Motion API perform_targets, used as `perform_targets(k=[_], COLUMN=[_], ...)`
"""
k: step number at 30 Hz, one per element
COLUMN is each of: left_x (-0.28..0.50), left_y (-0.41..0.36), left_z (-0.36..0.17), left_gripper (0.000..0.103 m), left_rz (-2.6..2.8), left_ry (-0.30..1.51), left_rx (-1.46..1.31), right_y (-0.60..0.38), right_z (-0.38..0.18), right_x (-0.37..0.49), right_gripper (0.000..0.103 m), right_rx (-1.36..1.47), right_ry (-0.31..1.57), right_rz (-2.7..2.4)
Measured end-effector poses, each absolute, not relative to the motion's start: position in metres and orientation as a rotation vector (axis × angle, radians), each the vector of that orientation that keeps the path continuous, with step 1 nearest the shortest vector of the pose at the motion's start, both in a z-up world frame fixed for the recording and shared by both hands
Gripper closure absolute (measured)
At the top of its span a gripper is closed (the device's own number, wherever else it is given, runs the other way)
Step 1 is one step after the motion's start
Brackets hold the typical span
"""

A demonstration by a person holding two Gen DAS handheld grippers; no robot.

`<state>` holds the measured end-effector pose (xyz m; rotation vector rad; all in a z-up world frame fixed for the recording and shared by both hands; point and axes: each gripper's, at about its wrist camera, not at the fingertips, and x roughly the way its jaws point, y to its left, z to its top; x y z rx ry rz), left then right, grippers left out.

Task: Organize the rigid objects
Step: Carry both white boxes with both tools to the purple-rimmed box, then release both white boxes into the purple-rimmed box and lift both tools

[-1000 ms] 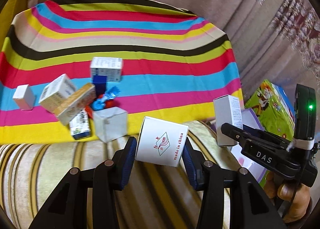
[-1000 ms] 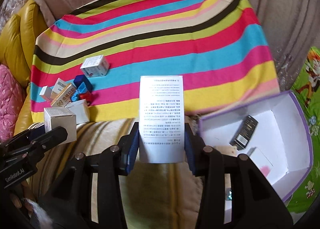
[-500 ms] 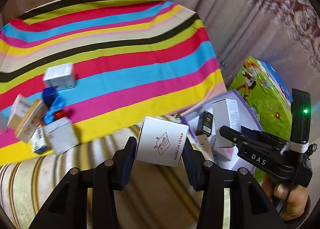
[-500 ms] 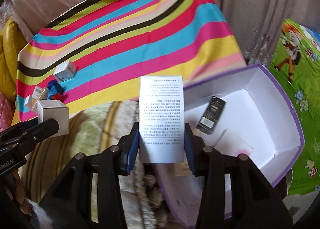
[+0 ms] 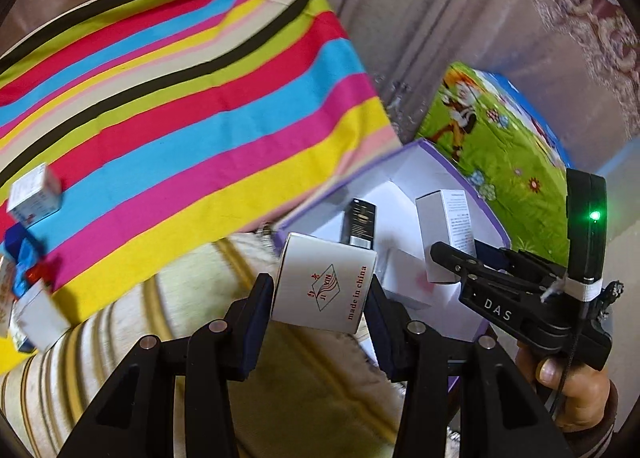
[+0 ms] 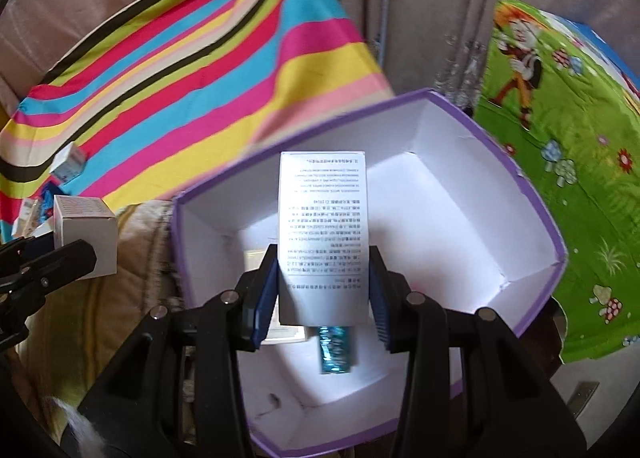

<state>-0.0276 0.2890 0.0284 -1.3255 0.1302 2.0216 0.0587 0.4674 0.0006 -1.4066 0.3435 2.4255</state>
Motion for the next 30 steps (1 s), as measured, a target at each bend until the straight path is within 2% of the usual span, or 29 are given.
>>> perform_targets(k=[22,28,30], left_x=[-0.042,-0.048,-0.049], left_y=[0.341,0.342,0.341], left_z=[0.012,0.007,0.006], left_gripper=[0.056,0.053,0.047], left_rz=[1.922,1.915,1.919], left_ry=[0.115,0.085,0.076], left_rx=[-1.380,-1.423,-1.433], right_y=[0.505,0.508,0.508], right_z=[-0.002,-0.001,-0.002], right_x=[0.068,0.069,0.068], right_gripper=[0.057,0.057,0.057], right_rx=[-1.346,-1.333,-1.339], right_ry=[0.336,0.333,0.338], right_rz=[2.322,2.311,2.307])
